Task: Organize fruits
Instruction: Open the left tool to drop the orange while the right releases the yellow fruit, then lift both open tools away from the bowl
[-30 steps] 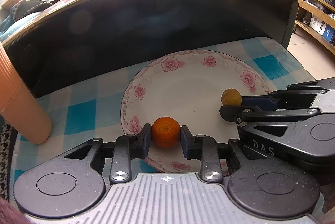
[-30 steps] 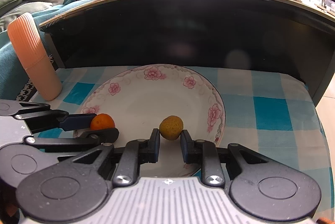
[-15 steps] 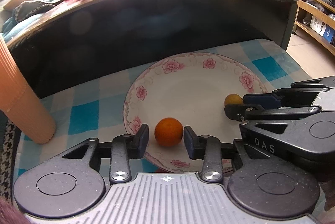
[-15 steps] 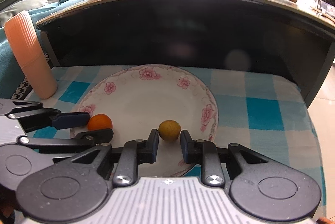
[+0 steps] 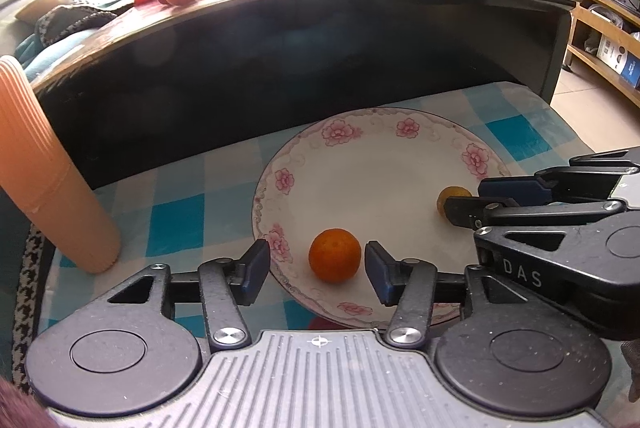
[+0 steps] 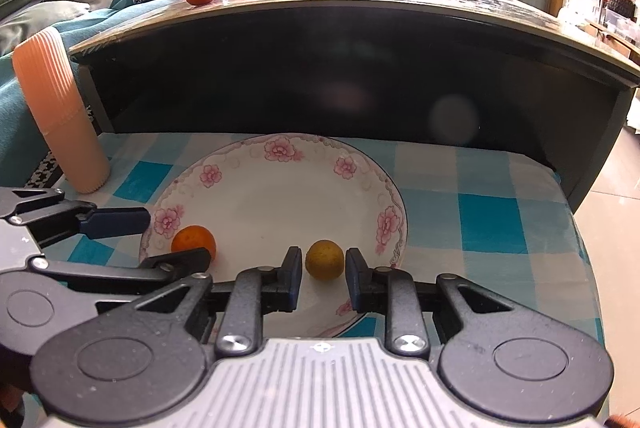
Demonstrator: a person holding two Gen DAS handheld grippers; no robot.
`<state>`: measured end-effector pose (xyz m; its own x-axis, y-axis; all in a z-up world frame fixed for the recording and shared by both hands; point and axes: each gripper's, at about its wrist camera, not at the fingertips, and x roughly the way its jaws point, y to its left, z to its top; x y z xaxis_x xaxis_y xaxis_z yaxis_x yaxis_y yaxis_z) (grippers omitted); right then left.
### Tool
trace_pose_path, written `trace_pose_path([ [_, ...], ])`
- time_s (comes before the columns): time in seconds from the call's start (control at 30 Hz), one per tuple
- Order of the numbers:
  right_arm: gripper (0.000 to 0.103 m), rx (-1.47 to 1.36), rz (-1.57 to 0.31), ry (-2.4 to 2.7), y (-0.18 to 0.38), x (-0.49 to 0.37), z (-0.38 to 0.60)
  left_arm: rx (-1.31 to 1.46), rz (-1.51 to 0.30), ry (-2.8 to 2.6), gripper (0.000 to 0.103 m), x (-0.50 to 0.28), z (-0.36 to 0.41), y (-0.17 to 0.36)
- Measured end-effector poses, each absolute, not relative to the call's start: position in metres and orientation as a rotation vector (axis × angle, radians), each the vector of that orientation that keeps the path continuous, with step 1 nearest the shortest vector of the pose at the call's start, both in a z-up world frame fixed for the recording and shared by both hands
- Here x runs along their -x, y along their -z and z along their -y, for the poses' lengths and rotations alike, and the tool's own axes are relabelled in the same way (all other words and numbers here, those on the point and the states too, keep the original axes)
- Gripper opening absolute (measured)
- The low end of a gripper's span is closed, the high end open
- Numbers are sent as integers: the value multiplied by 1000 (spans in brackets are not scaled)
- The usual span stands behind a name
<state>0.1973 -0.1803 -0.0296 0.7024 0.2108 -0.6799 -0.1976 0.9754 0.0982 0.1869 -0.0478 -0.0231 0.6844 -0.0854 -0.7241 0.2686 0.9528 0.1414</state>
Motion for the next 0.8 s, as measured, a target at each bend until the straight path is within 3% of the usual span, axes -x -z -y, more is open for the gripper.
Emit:
trace_pose_path([
  [0.8, 41, -12, -740, -214, 20, -187, 181, -245, -770, 198, 62, -178, 46, 10],
])
